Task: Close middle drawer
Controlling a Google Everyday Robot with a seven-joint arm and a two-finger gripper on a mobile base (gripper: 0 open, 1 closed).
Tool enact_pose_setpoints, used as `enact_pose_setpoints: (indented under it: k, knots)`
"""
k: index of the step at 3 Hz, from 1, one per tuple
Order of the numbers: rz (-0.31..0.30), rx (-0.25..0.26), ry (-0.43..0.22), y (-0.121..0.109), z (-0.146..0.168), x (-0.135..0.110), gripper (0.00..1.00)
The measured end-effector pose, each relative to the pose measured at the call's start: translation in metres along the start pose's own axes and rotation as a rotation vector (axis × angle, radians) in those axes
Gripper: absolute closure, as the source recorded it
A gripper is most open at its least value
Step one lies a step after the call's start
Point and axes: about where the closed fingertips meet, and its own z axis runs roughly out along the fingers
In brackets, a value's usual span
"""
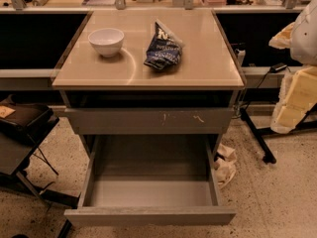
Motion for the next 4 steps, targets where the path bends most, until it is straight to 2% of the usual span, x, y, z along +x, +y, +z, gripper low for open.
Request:
enact_pose_setpoints:
  k: [2,3,4]
  knots:
    - [-0.02,0.001,-0.023,0.004,0.003,-0.002,0.0]
    - [-0.116,0.038,-0.087,0.034,0.005,-0.022,0.0]
    - [-0.238,0.084,-0.182,0.09,0.019,-0.066,0.0]
